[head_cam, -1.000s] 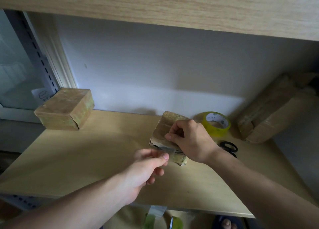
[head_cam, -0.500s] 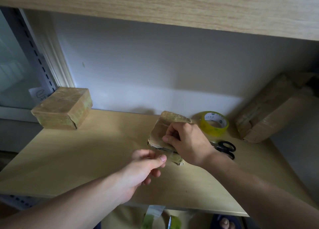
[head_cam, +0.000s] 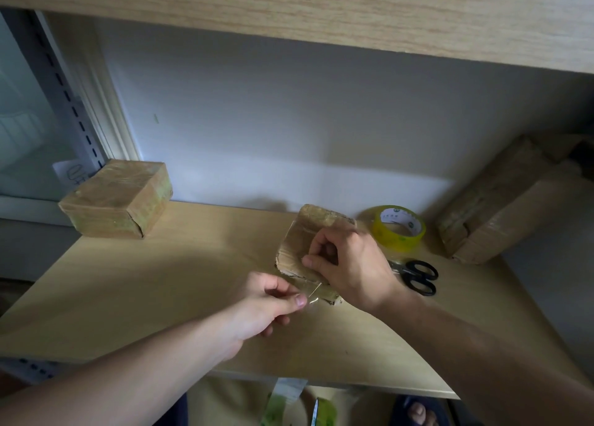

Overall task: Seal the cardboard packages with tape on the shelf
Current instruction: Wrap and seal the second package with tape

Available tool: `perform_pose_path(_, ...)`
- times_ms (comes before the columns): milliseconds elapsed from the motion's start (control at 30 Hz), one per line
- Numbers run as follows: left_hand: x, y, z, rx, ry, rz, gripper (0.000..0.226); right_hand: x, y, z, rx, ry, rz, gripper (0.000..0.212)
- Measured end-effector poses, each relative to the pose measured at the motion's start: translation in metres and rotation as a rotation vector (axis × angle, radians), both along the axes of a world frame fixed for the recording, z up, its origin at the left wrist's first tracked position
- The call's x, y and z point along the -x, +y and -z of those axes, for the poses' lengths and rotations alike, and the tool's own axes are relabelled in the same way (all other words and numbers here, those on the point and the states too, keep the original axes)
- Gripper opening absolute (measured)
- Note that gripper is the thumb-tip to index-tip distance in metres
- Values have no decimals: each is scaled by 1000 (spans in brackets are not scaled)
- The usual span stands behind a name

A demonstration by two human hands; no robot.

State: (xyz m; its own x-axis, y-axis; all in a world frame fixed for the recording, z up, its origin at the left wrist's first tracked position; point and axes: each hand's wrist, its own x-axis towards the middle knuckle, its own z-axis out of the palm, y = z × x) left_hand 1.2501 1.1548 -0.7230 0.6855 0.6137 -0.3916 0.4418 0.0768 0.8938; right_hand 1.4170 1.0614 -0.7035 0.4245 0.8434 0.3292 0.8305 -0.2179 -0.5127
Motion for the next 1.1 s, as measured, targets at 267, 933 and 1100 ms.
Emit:
perform_pose_path(267, -6, 2, 4, -90, 23, 8, 21, -5, 0, 2, -2, 18, -40, 24)
perform_pose_path(933, -24, -4, 34, -279, -155, -105, 20, -13, -5, -4, 13, 5, -223, 25)
perform_pose_path(1100, -19, 3, 34, -425, -115, -25, 42, -14, -8, -7, 34, -19, -258, 25)
